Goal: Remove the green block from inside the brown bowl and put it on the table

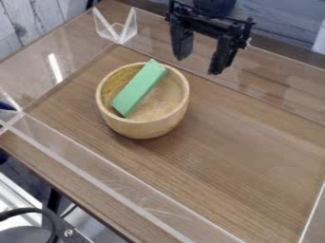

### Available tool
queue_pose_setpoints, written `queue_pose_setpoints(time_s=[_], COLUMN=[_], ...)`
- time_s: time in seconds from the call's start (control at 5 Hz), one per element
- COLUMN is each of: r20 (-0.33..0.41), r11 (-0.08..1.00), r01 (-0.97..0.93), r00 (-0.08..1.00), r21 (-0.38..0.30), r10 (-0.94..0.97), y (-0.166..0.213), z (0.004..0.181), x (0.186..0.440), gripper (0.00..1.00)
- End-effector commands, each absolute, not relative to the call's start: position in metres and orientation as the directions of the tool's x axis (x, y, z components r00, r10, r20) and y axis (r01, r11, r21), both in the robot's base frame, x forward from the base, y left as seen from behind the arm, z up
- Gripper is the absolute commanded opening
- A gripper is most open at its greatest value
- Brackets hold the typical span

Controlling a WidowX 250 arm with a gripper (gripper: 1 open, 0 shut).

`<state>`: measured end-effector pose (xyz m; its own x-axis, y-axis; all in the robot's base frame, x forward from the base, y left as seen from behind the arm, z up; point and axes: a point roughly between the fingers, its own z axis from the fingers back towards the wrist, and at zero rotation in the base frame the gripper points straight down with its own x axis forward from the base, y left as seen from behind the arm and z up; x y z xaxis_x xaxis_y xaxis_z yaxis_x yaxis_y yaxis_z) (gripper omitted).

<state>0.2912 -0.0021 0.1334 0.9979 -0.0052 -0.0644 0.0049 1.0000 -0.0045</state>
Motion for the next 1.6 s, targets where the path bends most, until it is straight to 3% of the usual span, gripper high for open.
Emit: queue_pose_setpoints(time_s=[0.0, 0.6, 1.4], r20=[-0.076, -0.085, -0.093], r11=[1.0, 0.999, 0.999], r01=[0.007, 0.02, 0.046], r00=[0.997, 0.996, 0.995], r21=[0.01, 0.044, 0.024], r10=[-0.006, -0.016, -0.043], y=[0.01, 0.057, 0.075], z=[0.128, 0.106, 0.073], x=[0.286, 0.267, 0.281], gripper=[1.0, 1.0, 1.0])
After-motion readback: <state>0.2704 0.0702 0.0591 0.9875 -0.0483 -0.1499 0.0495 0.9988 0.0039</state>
